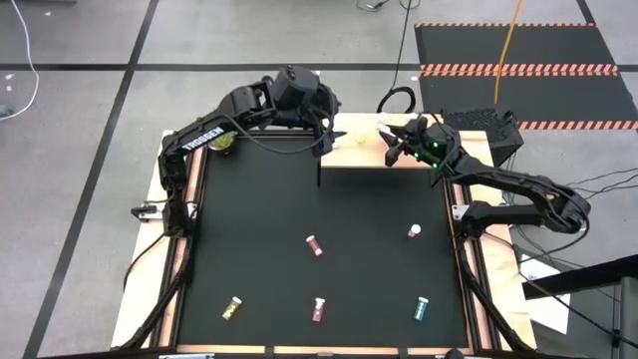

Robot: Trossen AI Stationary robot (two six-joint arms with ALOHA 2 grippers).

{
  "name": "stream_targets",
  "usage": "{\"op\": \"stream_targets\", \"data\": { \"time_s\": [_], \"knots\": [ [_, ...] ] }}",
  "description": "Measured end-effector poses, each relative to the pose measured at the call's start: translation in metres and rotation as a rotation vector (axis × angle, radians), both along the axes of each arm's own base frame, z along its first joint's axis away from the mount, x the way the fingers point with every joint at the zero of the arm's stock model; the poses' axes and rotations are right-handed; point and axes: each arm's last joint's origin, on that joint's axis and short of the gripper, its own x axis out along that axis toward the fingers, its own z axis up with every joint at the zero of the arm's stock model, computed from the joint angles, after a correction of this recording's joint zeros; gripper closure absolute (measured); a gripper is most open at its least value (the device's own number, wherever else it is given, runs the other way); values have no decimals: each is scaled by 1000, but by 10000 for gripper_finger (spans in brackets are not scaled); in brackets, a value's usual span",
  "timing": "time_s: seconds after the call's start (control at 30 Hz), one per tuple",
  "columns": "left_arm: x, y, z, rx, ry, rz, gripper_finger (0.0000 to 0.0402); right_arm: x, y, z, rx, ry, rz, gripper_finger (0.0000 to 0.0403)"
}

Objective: Pick and place medicine bottles onto shelf by color
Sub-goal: Put the left pink pill bottle on the shelf aligned with the other pink pill bottle, then put the top orange pill bottle on the shelf aligned with the other orange pill bottle

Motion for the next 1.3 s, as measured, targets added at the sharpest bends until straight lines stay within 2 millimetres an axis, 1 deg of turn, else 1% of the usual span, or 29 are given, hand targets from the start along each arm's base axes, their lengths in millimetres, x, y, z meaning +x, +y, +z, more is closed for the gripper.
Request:
{"op": "stream_targets", "data": {
  "time_s": [0.33,0.63,0.77,1.07,1.23,1.3],
  "knots": [
    [-1,6,1,49,5,-13,46,2,-12,-10,34,3,-7,284],
    [-2,14,4,78,-24,-1,46,3,-12,-10,44,-11,5,283],
    [-2,17,4,81,-30,9,46,2,-13,-10,48,-19,-4,268],
    [-3,20,5,89,-32,28,46,2,-14,-7,37,-45,-9,217],
    [-4,23,5,112,-30,133,46,1,-13,-5,30,-58,-10,195],
    [-5,23,5,119,-20,179,46,0,-12,-2,35,-83,-12,191]
  ]
}}
